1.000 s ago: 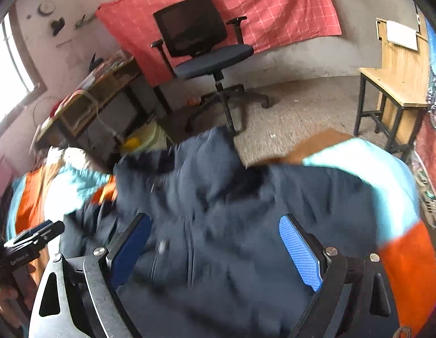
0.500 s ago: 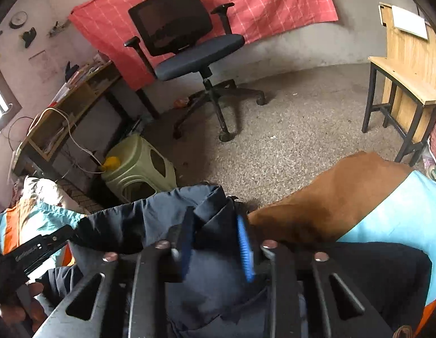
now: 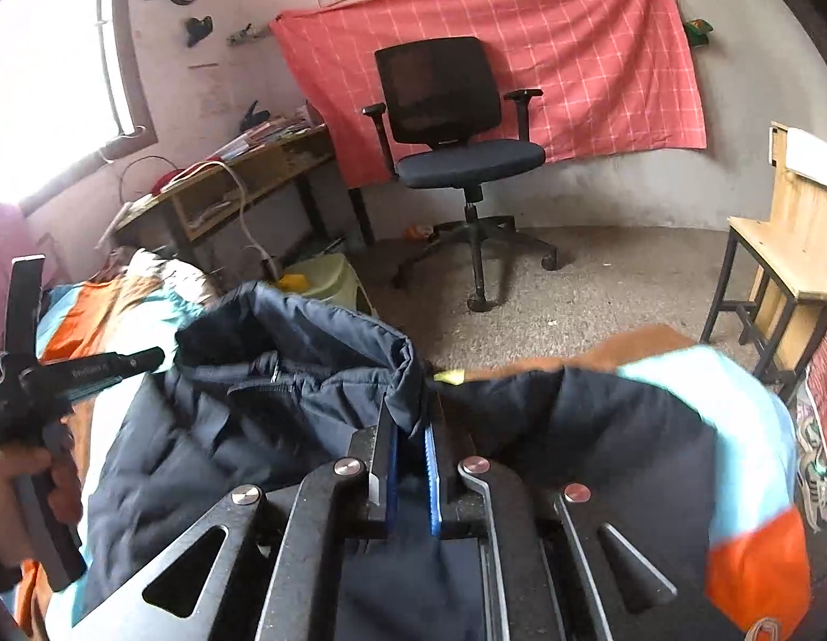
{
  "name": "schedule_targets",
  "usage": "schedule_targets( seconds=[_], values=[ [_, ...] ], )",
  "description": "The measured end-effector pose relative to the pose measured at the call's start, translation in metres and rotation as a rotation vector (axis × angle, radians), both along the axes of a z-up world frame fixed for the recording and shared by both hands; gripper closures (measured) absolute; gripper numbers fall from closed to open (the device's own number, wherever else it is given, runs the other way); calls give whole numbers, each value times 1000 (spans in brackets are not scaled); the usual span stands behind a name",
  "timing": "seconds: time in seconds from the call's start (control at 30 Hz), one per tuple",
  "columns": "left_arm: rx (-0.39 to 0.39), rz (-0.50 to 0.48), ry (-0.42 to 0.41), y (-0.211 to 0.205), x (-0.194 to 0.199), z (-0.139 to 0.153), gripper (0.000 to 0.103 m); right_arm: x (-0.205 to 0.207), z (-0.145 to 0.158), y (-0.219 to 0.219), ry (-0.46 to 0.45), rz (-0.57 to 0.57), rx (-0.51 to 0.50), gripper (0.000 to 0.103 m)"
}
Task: Fold large clothes
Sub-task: 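Fold the jacket hem toward the collar with the right tool while the left tool grips the hem too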
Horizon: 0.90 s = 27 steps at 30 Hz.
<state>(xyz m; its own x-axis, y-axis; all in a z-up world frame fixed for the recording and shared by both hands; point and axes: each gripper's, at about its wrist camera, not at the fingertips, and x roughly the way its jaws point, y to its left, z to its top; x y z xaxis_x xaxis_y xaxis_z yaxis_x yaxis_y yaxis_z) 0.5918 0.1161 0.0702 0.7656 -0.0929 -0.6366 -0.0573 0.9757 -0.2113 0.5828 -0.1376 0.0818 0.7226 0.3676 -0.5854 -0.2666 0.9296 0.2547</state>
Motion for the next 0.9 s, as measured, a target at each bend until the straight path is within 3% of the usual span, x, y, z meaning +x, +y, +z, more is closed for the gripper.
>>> schedule_targets(
  seconds=[0.13,0.23,0.4,0.47,0.57,0.7,0.8,0.9],
  values=[
    [18,-108,-46,-13,-40,8,103,-44,-8,-9,-12,-18,-6,96],
    [-67,-160,-106,-10,-65,18,103,-70,-20,-14,-16,-44,-31,96],
    [-52,-283,-153,-25,-68,29,103,-84,-43,-19,22,-85,-65,96],
    [-68,-389,-109,-43,-53,23,103,-82,-50,-16,22,-92,-82,96],
    [10,-485,-23,-80,-25,-2,103,-74,-57,-11,19,-93,-111,96],
    [100,-499,173,-108,8,-55,103,-67,-64,-13,30,-81,-122,96],
    [92,-479,184,-106,16,-72,103,-66,-67,-14,43,-31,-112,96],
    [78,-467,182,-105,22,-85,103,-74,-63,-10,13,-43,-174,91]
  ],
)
